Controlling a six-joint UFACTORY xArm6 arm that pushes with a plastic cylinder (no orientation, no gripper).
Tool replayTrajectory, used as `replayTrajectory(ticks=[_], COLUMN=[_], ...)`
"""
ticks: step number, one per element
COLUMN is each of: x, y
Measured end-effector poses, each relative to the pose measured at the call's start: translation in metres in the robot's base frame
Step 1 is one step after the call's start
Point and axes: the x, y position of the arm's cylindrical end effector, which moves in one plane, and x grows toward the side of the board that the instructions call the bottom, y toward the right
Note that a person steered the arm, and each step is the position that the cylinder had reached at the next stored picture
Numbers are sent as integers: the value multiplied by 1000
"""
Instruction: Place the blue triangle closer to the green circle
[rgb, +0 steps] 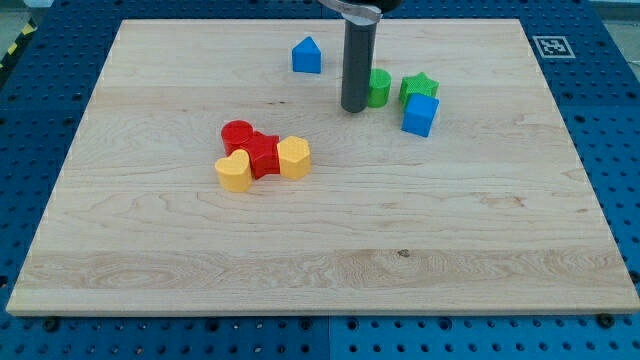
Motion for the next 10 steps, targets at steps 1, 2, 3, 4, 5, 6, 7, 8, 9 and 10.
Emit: replayTrajectory(ticks=[1, 2, 3, 4, 5, 6, 7, 8, 9, 10], x=[-8, -26, -42, -81, -140, -160, -158, -133, -95, -74], y=[-23, -57, -103, -138, -130, -97, -77, -63, -63, -57])
